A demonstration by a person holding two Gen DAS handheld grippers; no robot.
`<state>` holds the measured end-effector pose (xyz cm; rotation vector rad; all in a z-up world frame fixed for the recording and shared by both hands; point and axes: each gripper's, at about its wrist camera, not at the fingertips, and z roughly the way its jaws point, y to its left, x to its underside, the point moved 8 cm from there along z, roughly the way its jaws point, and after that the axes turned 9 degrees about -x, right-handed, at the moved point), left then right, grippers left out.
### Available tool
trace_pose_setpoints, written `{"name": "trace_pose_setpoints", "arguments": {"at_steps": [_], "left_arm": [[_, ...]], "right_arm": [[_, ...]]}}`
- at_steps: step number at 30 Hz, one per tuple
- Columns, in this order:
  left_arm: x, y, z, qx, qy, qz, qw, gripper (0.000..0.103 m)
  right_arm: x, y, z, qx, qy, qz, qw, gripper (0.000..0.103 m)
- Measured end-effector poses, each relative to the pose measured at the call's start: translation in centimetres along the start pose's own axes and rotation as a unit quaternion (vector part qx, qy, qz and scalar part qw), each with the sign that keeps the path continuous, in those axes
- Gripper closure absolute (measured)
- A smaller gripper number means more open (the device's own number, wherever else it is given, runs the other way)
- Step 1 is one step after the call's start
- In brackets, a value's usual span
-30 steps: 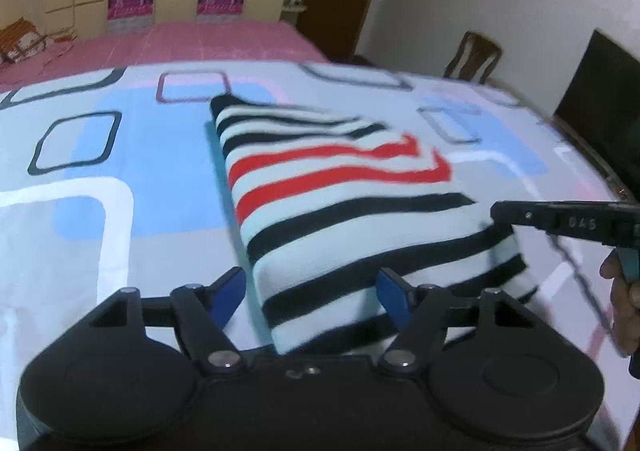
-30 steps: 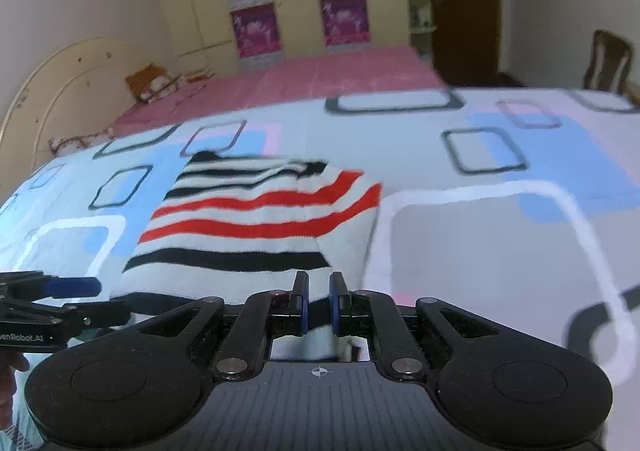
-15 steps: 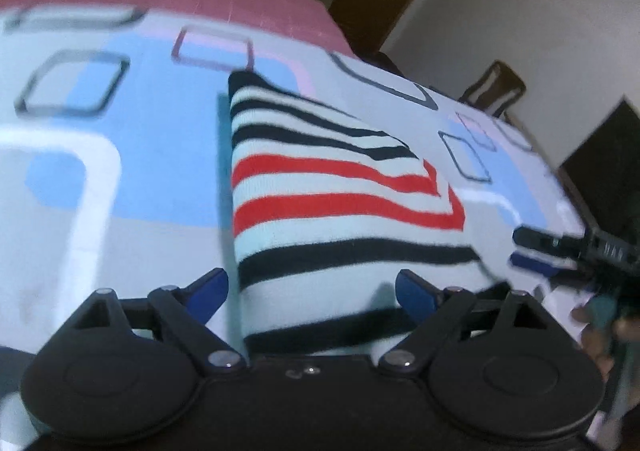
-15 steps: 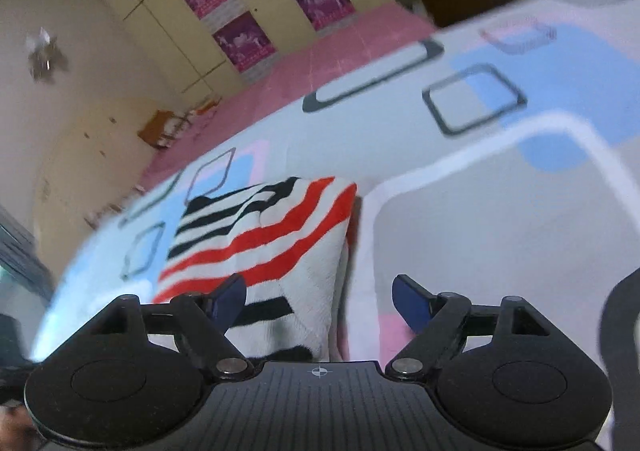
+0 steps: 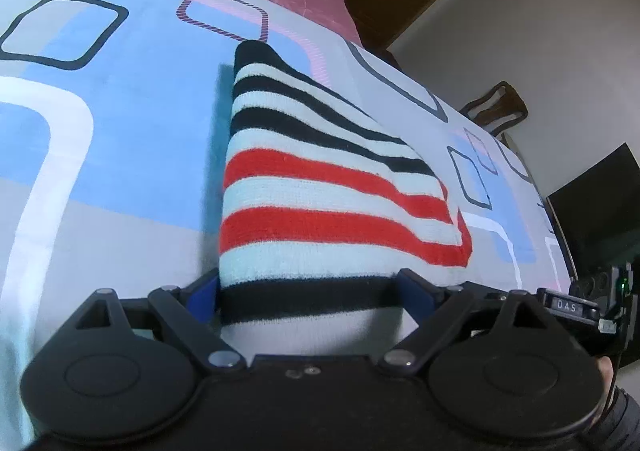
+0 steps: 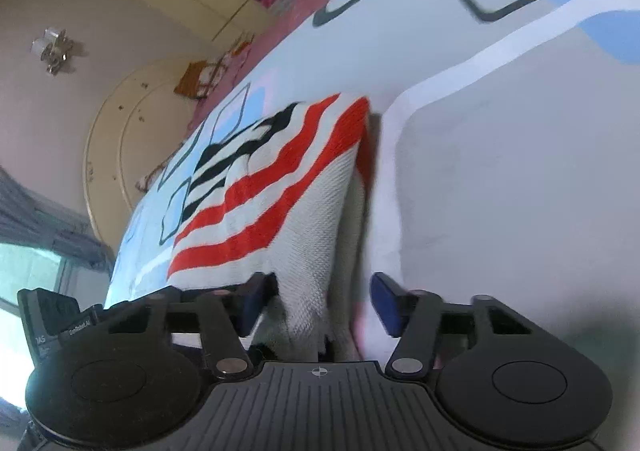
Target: Fold small clothes
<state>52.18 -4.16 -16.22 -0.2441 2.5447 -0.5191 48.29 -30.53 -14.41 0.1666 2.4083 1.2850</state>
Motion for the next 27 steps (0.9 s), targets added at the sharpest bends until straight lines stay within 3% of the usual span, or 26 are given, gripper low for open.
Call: {"name": "trace_pose_setpoints", "arguments": {"at_steps": [9,12,16,20,27], "left_arm": [[-0.2,-0.9,0.6,-0.021,0.002,0.030,0.9993,0.015],[-0.3,-1.5,0.8,-0.038,0.000,0.051,0.9980,0.022],[-0.5,-2.8,0.5,-0.061,-0.011,0.093,0.9938,0.035],[-0.6,-3.4,-0.5,-0.065,-0.026,0.116,0.9908,0.046],[-0.8,-4.2,-3.2,-0.063,-0.056,0.161,0.9834,0.050]], "right_arm": [[-0.4,1.6,2.0,0.005,0.018,-0.052,0.998,0.051],[-0.1,1.3,2.1,0.006,0.012,-0.049,0.999,0.053],[0.4,3.0,3.0,0.048,0.013,-0.118,0.992,0.066],[1.1,4.3,2.5,0.066,-0.004,-0.153,0.986,0.070],[2.3,7.9,1.8,0.088,-0.021,-0.198,0.976,0.071]]}}
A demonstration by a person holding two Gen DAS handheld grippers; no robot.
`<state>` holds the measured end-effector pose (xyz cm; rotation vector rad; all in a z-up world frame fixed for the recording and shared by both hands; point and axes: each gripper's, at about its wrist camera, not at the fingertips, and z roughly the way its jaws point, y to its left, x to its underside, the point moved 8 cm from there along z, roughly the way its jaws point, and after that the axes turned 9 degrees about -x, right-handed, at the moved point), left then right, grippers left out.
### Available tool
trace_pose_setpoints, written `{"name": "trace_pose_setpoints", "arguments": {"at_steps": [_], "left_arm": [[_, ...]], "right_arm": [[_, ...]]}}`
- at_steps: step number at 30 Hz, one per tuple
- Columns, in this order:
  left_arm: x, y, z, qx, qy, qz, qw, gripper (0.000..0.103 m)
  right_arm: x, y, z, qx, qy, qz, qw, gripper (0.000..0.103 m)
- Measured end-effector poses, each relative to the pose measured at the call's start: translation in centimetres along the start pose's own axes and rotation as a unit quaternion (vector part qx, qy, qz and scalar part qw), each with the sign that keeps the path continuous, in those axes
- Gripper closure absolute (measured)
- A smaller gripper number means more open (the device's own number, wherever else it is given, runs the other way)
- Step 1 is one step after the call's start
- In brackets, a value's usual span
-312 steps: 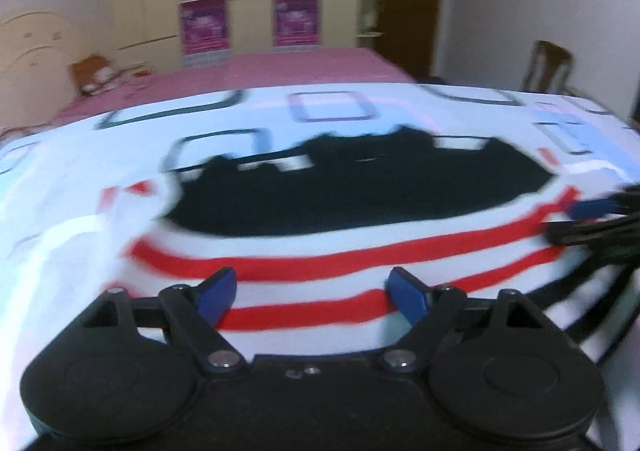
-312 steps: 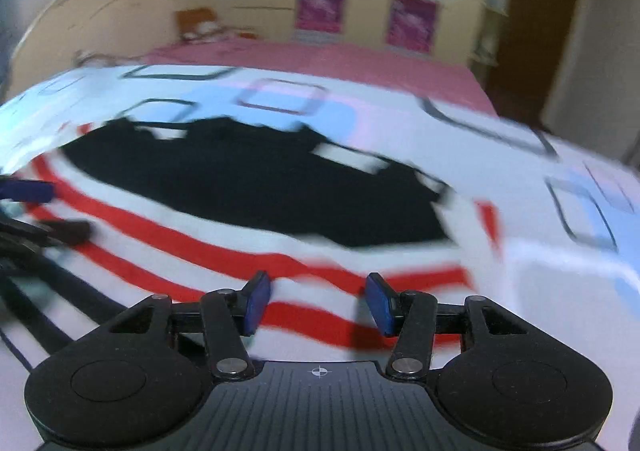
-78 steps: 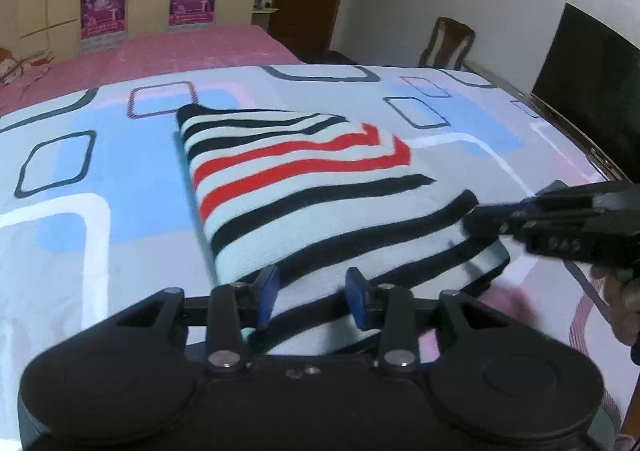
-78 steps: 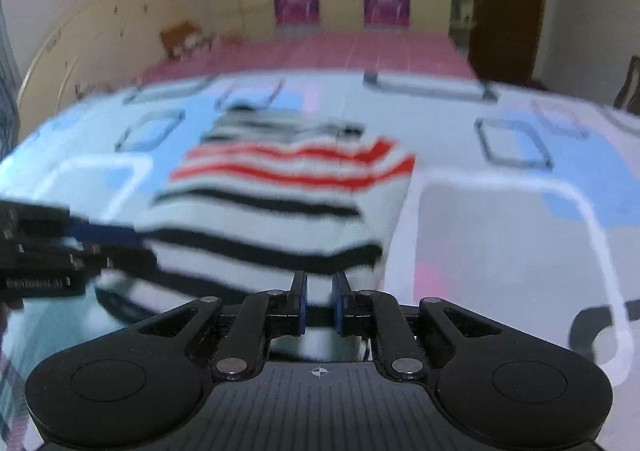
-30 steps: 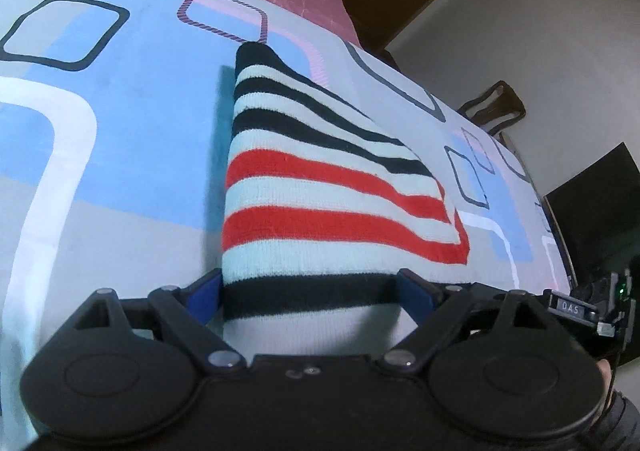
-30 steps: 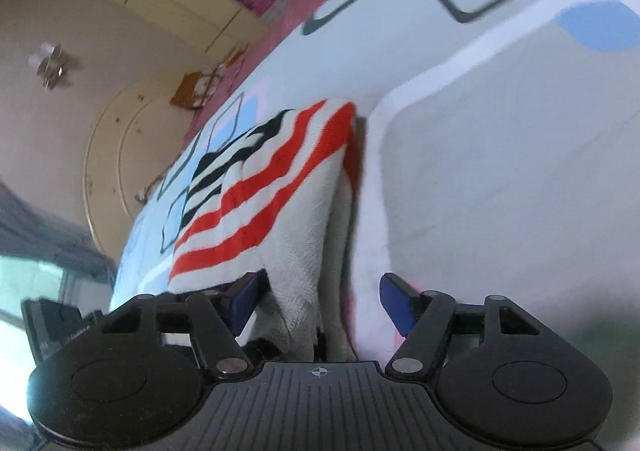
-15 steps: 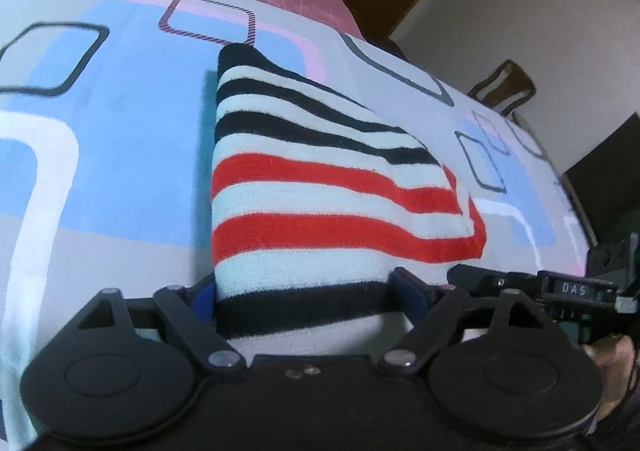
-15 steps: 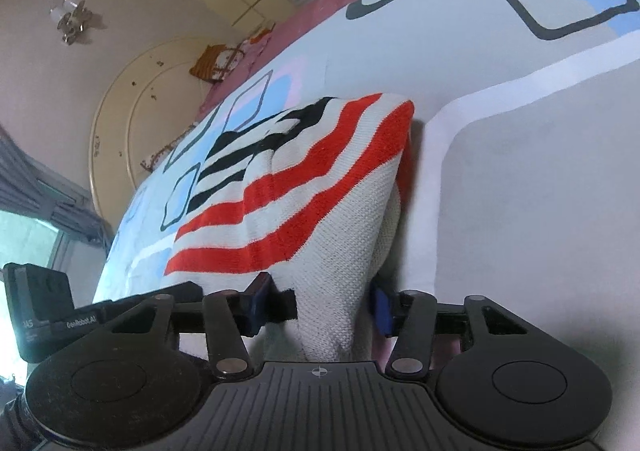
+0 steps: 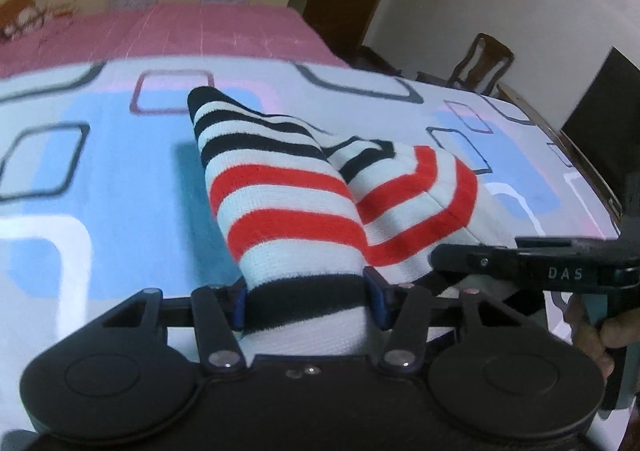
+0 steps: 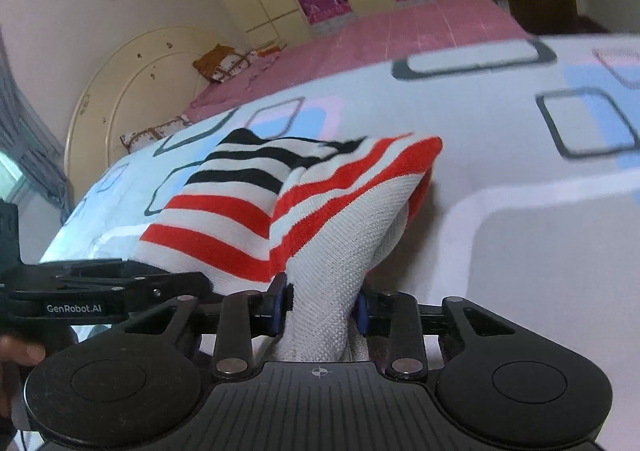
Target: Fold small clothes
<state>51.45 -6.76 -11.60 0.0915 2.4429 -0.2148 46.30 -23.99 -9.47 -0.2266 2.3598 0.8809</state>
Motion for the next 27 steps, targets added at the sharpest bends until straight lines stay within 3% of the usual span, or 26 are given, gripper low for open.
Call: {"name": "trace_pose_setpoints", "arguments": {"at_steps": [5,10,19,24,27], "left_arm": [[-0.3,2.5,-3.1,-0.001,-0.024,0.007,0.9997,0.050],[0.3,7.6,-6.1,-0.013,-0.033,-0.002,0.9994,0.050],[3.1,19.2,-9.2,-0.034,-0.020,-0.033,0.9987,0.050],[5.1,24.2,-8.3,-0.028,0.000,-0.049,0.9984,0.049],[6.7,26.5,-6.3,-0.008,0.011,-0.093,0.9955,0.030]], "right_arm": [[-0.5,4.3,0.4,0.009,-0.006,-0.028,1.000,0.071],[-0.5,9.7,3.3,0.002,-0.005,-0.045,0.999,0.071],[1.3,19.7,12.5,-0.021,0.022,-0.059,0.998,0.070],[3.1,21.9,17.7,-0.026,0.042,-0.047,0.998,0.071],[5.3,19.6,20.7,0.001,0.061,-0.012,0.998,0.066]]}}
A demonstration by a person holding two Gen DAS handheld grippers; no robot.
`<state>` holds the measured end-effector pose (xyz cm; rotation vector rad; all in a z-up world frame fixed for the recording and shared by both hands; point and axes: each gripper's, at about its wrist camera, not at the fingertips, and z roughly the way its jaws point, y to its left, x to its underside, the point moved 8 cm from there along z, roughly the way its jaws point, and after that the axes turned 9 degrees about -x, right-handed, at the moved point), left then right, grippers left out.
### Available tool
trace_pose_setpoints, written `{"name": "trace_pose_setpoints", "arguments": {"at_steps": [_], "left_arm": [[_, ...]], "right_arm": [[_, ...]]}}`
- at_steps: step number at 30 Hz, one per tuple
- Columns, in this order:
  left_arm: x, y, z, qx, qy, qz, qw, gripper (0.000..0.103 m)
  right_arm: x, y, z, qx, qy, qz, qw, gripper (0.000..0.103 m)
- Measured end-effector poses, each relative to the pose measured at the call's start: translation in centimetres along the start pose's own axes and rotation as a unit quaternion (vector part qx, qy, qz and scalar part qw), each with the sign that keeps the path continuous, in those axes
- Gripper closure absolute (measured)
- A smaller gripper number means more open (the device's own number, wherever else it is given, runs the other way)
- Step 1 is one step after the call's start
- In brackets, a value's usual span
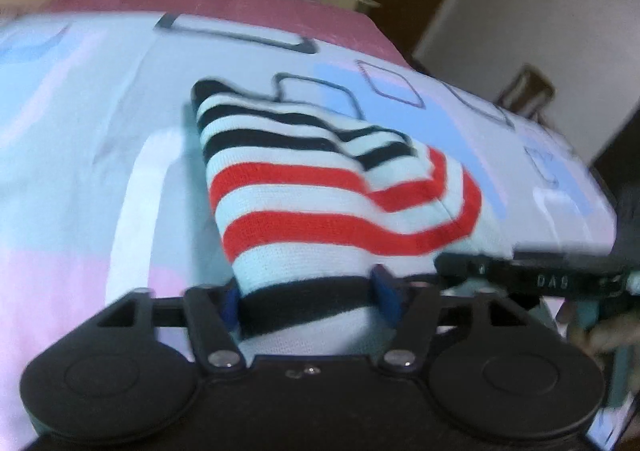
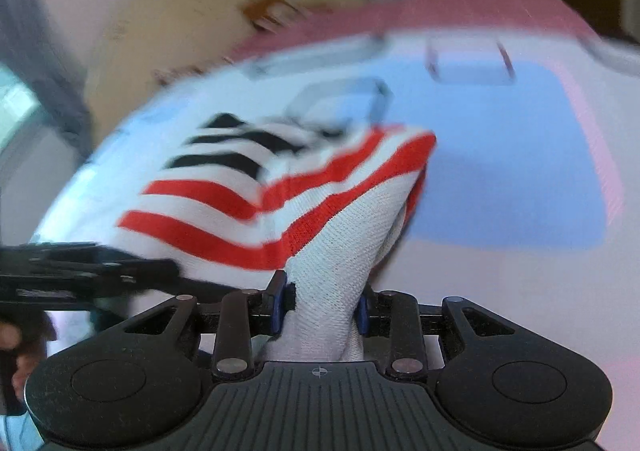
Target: Fold small clothes
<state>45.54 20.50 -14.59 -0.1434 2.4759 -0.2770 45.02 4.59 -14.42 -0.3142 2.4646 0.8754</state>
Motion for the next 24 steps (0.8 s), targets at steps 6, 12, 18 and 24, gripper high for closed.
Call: {"name": "trace_pose_setpoints", "arguments": {"at_steps": [6,12,18,24], "left_arm": [[-0.2,0.6,-0.8,-0.007,-0.017,0.006,0.9998,0.014],[-2.7,2.2,-4.8,-0.034,-0.105,0.049,0.9926,0.033],[-3.8,-0.6,0.1,0.002,-0.044,0.094,0.9946,0.051],[-2.9,-1.3,0.2,-0.005,-0.047,0.137,0.9894,0.052]], "right_arm": [[-0.6,-1.2,-0.7,-0.028,-0.006,0.053,0.998,0.065],[-4.8,-0.2,-4.7,0.023,-0.081,0.009,0.996,0.044],[-6.1,0.5,2.2,0.056,-0.017,-0.056,0.997,0.077],[-5.6,-1.9,3.6,0.129,0.010,-0.065,0.990,0.093]]}}
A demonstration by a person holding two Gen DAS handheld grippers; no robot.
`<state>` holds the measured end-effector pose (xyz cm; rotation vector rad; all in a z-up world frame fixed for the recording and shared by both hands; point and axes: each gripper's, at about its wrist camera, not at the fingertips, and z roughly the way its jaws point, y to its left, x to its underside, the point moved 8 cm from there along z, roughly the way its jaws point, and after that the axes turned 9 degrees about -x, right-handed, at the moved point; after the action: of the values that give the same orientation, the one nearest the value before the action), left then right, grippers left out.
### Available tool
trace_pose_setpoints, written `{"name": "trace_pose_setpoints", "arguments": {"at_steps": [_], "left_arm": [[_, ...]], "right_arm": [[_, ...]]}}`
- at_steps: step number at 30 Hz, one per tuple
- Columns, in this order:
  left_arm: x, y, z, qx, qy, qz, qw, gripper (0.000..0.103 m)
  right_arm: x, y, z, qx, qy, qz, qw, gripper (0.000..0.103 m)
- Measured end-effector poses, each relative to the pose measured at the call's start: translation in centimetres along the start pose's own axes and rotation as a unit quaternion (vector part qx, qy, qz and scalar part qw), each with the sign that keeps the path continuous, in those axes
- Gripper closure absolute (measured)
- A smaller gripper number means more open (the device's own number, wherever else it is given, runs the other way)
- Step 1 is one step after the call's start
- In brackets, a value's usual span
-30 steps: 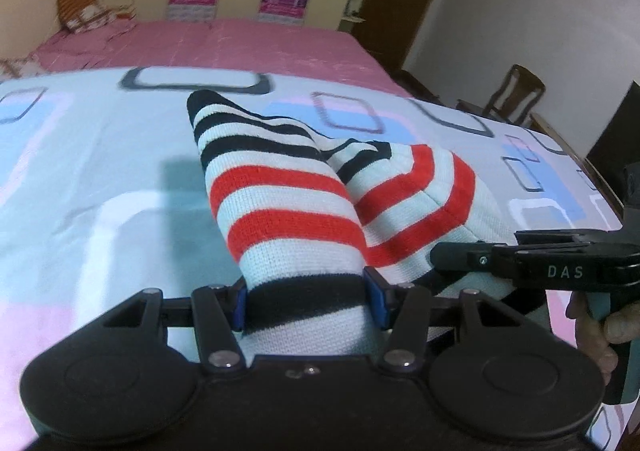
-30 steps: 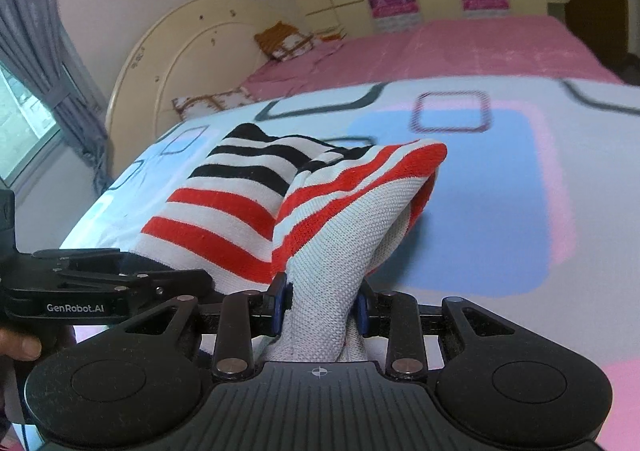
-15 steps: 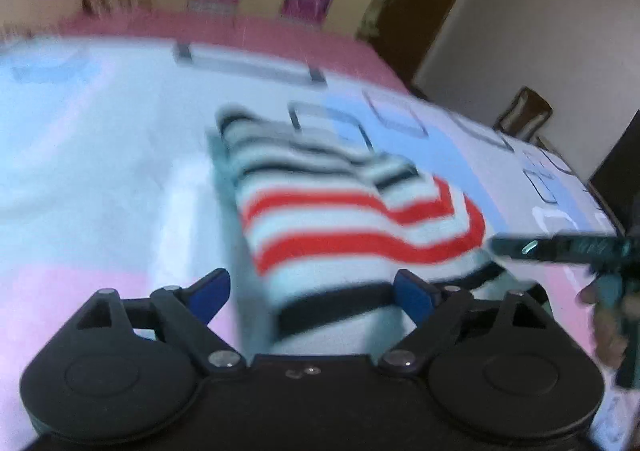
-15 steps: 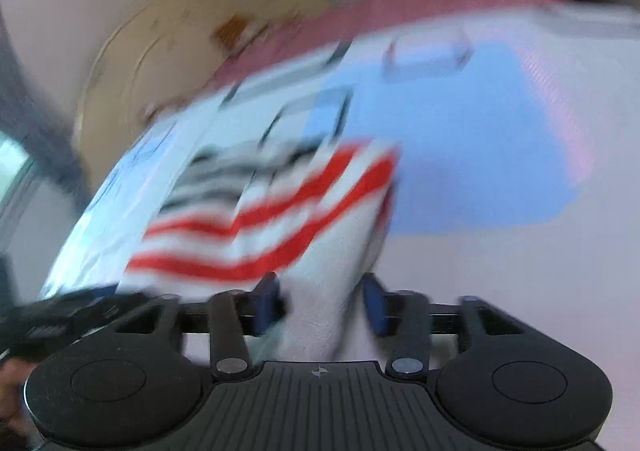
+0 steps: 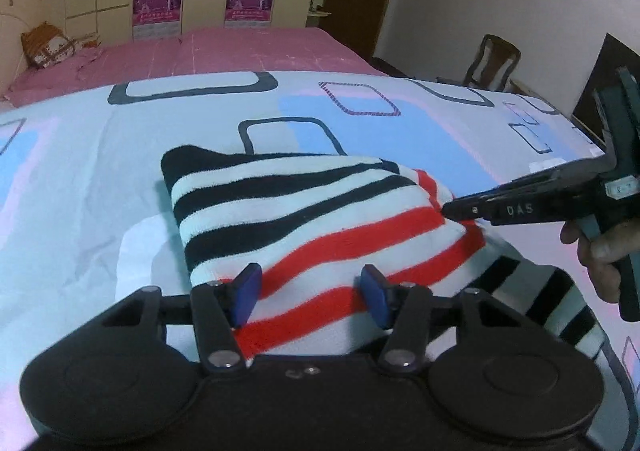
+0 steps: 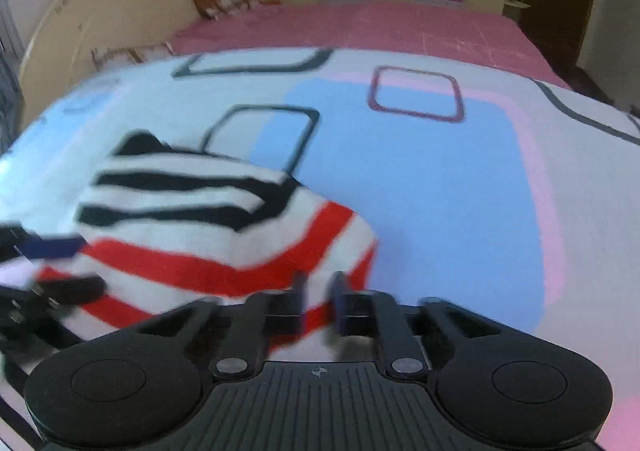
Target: Fold small clothes
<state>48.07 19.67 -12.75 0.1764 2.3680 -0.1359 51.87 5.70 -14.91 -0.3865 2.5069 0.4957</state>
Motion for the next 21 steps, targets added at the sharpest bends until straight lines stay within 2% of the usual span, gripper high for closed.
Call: {"name": "trace_pose_setpoints", "arguments": {"at_steps": [2,4,6,7,9,11,12,13,14,16,18,21], "left_arm": [[0.0,0.0,-1.8,0.005,-0.010,-0.003,0.9999,0.062],[0.4,-0.3,-4.2,0.013,-0.032,-0.011,0.9993,0.062],[1.1,-1.1,-5.8,0.021,-0.038,-0.017,0.9989,0.063],[1.6,-1.6,-6.4,0.024,-0.039,-0.014,0.9988,0.067],[2.6,-2.8,-6.6,0.024,-0.030,-0.010,0.9992,0.067],[3.7,-3.1,-5.6,0.004,-0.012,0.000,0.9999,0.067],[4.1,-3.2,-5.1,0.002,-0.011,0.001,0.9999,0.065],[4.3,-3.2,-4.8,0.007,-0.015,-0.003,0.9999,0.065],[4.3,-3.2,-4.7,0.003,-0.018,-0.002,0.9998,0.065],[4.1,-3.3,-5.2,-0.006,-0.017,0.004,0.9998,0.066],[4.1,-3.4,-6.7,-0.009,-0.026,0.004,0.9996,0.070],[5.1,-3.5,-8.5,-0.006,-0.027,-0.007,0.9996,0.073]], "right_arm": [[0.2,0.0,-2.6,-0.017,-0.041,0.010,0.999,0.093],[0.3,1.2,-5.7,-0.033,-0.078,-0.004,0.996,0.093],[1.3,3.0,-7.8,-0.069,-0.084,-0.015,0.994,0.093],[2.1,4.1,-8.5,-0.079,-0.082,-0.031,0.993,0.093],[3.8,5.8,-9.0,-0.091,-0.064,-0.063,0.992,0.093],[5.6,6.6,-7.9,-0.068,-0.034,-0.093,0.993,0.093],[6.5,6.1,-6.7,-0.030,-0.011,-0.104,0.994,0.093],[7.2,5.4,-5.9,-0.004,-0.002,-0.109,0.994,0.093],[7.5,4.9,-5.4,0.004,-0.012,-0.102,0.995,0.093],[7.3,4.7,-5.5,0.003,-0.020,-0.075,0.997,0.093],[7.1,5.4,-6.6,0.004,-0.031,-0.083,0.996,0.093],[7.5,6.4,-8.9,-0.017,-0.052,-0.087,0.995,0.093]]}}
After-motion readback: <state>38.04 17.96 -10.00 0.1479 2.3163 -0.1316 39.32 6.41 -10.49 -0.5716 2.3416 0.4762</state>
